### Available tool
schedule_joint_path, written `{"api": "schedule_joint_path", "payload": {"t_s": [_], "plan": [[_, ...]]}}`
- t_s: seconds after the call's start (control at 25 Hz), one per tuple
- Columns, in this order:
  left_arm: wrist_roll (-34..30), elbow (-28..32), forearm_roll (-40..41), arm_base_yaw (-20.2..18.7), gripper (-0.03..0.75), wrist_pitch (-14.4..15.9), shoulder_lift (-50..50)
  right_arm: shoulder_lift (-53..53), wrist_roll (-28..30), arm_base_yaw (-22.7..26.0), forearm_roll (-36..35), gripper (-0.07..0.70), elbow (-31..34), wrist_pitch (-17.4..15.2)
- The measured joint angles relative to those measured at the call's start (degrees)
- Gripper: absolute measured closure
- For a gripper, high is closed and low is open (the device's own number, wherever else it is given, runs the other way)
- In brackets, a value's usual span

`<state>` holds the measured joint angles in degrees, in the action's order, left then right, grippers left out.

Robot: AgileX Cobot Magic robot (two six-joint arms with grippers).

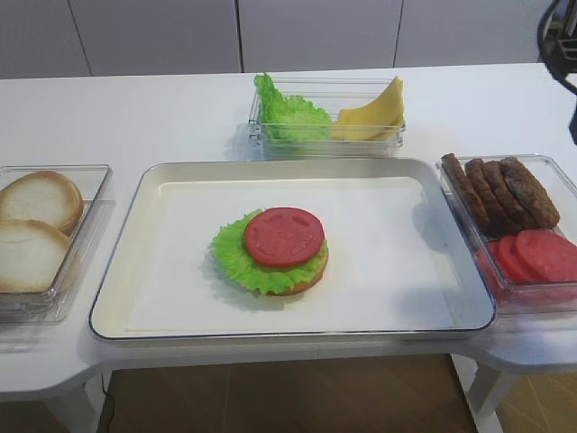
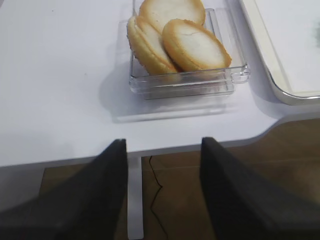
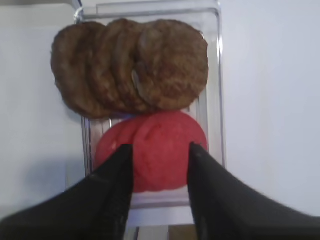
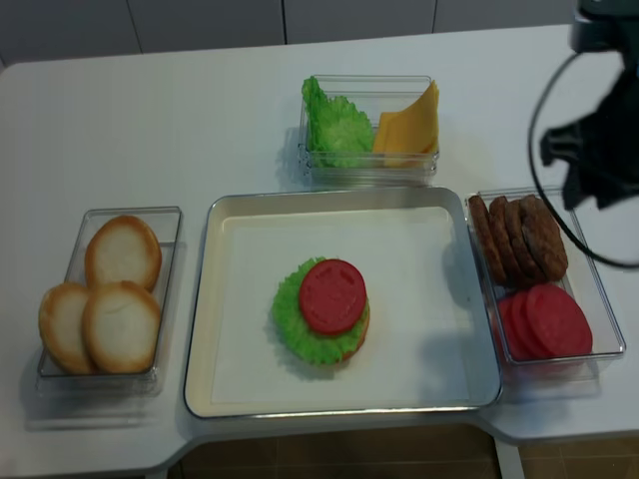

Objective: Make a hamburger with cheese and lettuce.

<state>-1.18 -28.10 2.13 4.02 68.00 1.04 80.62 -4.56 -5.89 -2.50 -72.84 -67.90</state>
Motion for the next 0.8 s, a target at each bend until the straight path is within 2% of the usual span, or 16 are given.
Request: {"api": "schedule_joint_path", "payload": {"t_s": [0.36, 0.52, 0.8], "plan": [[0.0, 0.0, 0.0, 0.0, 0.363, 0.0, 0.0, -24.73, -4.69, 0.23, -1.58, 0.34, 14.62, -0.68], [0.0, 0.0, 0.0, 0.0, 0.363, 0.0, 0.0, -36.45, -5.05, 0.23, -1.09, 0.34, 19.9, -3.28], [0.0, 0.0, 0.0, 0.0, 0.363, 0.0, 0.0, -55.69, -4.17, 0.23, -0.6, 0.341, 25.28, -4.89]]}}
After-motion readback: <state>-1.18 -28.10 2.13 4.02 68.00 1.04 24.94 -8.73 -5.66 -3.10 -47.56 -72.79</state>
